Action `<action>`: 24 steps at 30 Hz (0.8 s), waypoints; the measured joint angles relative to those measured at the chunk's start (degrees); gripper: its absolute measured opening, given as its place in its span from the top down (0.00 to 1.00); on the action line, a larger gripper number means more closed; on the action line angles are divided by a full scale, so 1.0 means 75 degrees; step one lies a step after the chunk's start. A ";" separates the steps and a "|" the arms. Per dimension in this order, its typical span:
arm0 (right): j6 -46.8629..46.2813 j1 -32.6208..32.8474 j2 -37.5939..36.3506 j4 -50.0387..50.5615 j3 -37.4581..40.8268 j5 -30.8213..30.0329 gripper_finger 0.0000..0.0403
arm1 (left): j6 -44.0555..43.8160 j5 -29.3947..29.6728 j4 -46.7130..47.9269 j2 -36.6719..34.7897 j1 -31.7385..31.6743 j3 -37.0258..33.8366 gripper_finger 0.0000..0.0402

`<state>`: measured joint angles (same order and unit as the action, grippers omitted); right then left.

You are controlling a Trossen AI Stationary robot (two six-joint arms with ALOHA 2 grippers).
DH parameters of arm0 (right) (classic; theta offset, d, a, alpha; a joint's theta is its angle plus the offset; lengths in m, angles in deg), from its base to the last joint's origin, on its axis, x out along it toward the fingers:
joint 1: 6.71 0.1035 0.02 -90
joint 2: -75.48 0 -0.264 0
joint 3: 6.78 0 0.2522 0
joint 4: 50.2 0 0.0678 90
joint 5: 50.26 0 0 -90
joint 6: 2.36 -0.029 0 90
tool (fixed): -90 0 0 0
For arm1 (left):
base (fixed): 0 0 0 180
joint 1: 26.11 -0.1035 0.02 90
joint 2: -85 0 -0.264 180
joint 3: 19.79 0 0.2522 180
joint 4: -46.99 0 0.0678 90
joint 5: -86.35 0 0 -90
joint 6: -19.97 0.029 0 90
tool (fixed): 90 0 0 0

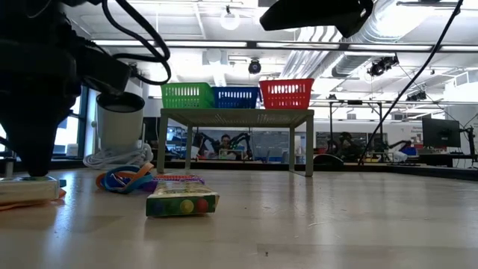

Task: Pick & Place Office Desk Supplies
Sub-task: Put the blue rubber band into the red bin on the shelf

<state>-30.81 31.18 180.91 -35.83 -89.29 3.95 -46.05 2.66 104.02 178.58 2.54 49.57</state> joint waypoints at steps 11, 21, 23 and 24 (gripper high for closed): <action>-0.0003 0.0000 0.0000 0.0000 0.0002 0.0000 0.45 | 0.0618 -0.0029 -0.0015 0.0000 0.0154 0.0000 0.65; 0.0020 0.0000 0.0000 0.0000 -0.0001 0.0000 0.45 | 0.0638 -0.0032 -0.0058 0.0000 0.0154 0.0000 0.65; 0.0015 0.0000 0.0000 0.0002 -0.0001 0.0000 0.45 | 0.0638 -0.0032 -0.0068 0.0000 0.0154 0.0000 0.65; 0.0012 0.0000 0.0000 0.0000 0.0002 0.0000 0.45 | 0.0638 -0.0032 -0.0067 0.0000 0.0154 0.0000 0.65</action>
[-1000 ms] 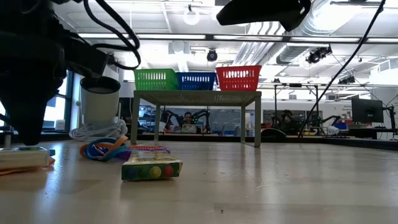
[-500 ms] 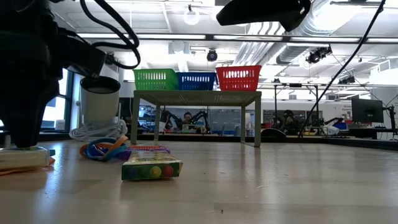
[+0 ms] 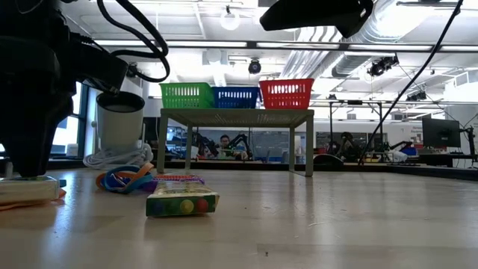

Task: Pick & Place Office Desk Supplies
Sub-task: Put the blue rubber band into the red bin on the shelf

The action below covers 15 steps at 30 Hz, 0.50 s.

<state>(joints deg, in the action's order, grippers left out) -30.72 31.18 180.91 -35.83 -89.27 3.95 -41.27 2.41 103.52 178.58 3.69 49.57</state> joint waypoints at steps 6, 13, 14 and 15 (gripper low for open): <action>-0.0009 0.0000 0.0000 0.0000 0.0000 0.0000 0.45 | 0.0000 0.0000 -0.0013 0.0000 0.0000 0.0000 0.65; -0.0009 0.0000 0.0000 0.0003 -0.0003 0.0000 0.45 | 0.0505 -0.0001 -0.0301 0.0000 0.0105 0.0002 0.65; -0.0009 0.0000 0.0000 0.0003 -0.0003 0.0000 0.45 | 0.0538 -0.0003 -0.0328 0.0000 0.0129 0.0003 0.65; -0.0009 0.0000 0.0000 0.0003 -0.0001 0.0000 0.45 | 0.0530 -0.0006 -0.0339 0.0000 0.0147 0.0003 0.65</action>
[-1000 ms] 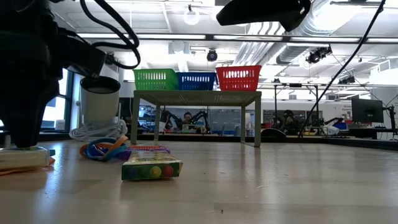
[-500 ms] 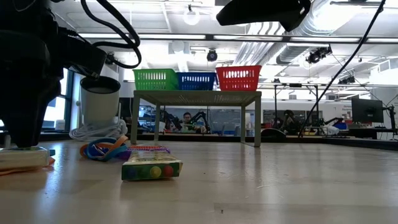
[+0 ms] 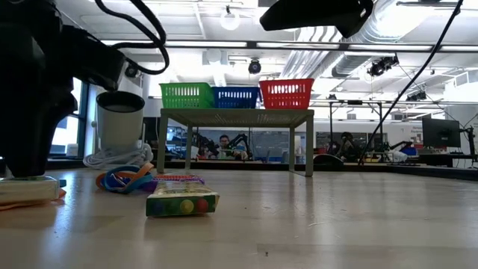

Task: Pick & Place Office Desk Supplies
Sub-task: Put the blue rubber band into the red bin on the shelf

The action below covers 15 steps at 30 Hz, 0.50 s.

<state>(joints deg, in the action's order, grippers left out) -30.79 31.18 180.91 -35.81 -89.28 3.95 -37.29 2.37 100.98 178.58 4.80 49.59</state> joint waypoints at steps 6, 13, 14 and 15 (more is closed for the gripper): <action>0.0000 0.0000 0.0000 -0.0002 -0.0002 0.0000 0.45 | -0.0246 -0.0010 -0.0021 -0.0006 0.0002 -0.0064 0.65; 0.0000 -0.0002 0.0000 0.0000 -0.0002 0.0000 0.45 | -0.0538 -0.0009 0.0006 -0.0006 0.0005 -0.0233 0.65; 0.0000 0.0000 0.0000 0.0000 0.0000 0.0000 0.45 | -0.0548 -0.0009 -0.0006 -0.0006 0.0005 -0.0233 0.65; 0.0002 0.0000 0.0000 0.0000 0.0000 0.0000 0.45 | -0.0585 -0.0006 -0.0015 -0.0006 0.0005 -0.0233 0.65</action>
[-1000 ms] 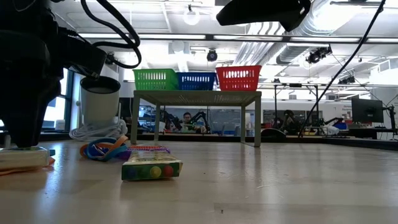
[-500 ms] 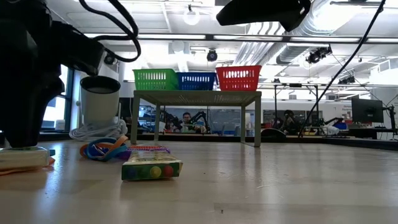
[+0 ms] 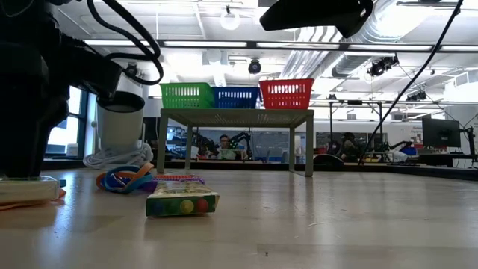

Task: Pick & Place Office Desk Supplies
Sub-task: Put the blue rubber band into the red bin on the shelf

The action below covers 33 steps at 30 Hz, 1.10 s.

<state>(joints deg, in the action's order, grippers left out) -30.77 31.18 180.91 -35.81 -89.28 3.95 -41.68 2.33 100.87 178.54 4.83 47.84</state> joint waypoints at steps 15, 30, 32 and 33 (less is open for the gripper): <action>-0.0002 -0.0001 0.0000 -0.0001 0.0000 -0.0001 0.45 | -0.0105 0.0196 0.0006 0.0000 0.0000 -0.0009 0.65; -0.0002 0.0000 0.0000 0.0000 0.0001 -0.0003 0.45 | -0.0235 -0.0044 -0.0153 0.0004 -0.0001 -0.0234 0.65; -0.0002 -0.0002 0.0000 -0.0003 0.0000 -0.0001 0.45 | -0.0303 -0.0123 -0.0134 0.0095 -0.0003 -0.0226 0.65; -0.0002 -0.0003 0.0000 -0.0003 0.0000 -0.0003 0.45 | -0.0294 -0.0131 -0.0131 0.0163 0.0004 -0.0222 0.65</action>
<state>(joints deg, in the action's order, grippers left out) -30.79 31.16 180.91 -35.83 -89.28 3.93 -43.89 1.34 99.89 179.76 4.86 46.18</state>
